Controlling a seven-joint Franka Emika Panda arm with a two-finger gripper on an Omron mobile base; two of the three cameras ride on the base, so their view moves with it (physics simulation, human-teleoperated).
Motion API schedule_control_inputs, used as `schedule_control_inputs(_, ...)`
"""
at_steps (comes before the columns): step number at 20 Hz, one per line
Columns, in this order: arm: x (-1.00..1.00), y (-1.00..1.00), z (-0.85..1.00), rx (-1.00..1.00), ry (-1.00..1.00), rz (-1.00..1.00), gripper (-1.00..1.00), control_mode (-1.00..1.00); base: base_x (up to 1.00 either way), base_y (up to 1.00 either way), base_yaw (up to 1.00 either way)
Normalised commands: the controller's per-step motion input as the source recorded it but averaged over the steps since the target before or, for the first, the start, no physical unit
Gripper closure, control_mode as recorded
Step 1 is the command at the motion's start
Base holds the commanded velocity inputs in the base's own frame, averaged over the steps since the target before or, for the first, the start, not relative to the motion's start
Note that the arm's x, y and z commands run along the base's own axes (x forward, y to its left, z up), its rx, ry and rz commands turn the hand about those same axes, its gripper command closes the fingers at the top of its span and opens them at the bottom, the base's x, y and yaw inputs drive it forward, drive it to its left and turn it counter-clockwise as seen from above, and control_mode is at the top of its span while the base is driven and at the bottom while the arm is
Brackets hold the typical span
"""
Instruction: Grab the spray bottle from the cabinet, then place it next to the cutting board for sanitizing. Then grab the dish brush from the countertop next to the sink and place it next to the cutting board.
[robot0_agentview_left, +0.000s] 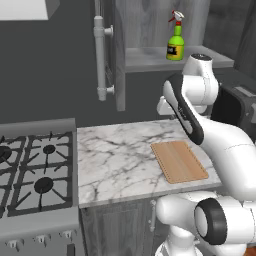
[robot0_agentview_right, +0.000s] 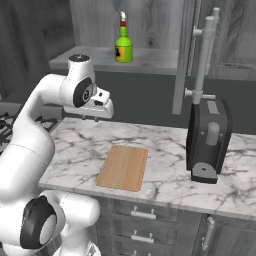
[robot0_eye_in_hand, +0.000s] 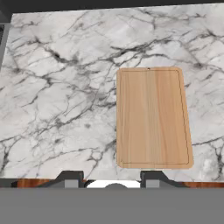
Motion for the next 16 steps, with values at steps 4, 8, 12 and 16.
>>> schedule_control_inputs(4, -0.38, 0.00, 0.00, 0.00, -0.11, 0.00, -1.00, -1.00, 0.00, 0.00, 0.00)
schedule_control_inputs(8, -0.88, 0.00, 0.01, -0.01, -0.34, 0.00, -1.00, -1.00, 0.00, 0.00, 0.00)
schedule_control_inputs(12, -0.76, 0.00, 0.42, -0.01, -0.51, 0.00, -1.00, -1.00, 0.00, 0.00, 0.00)
schedule_control_inputs(16, -0.60, -0.05, 0.82, -0.01, -0.48, 0.00, -1.00, -1.00, 0.00, 0.00, 0.00)
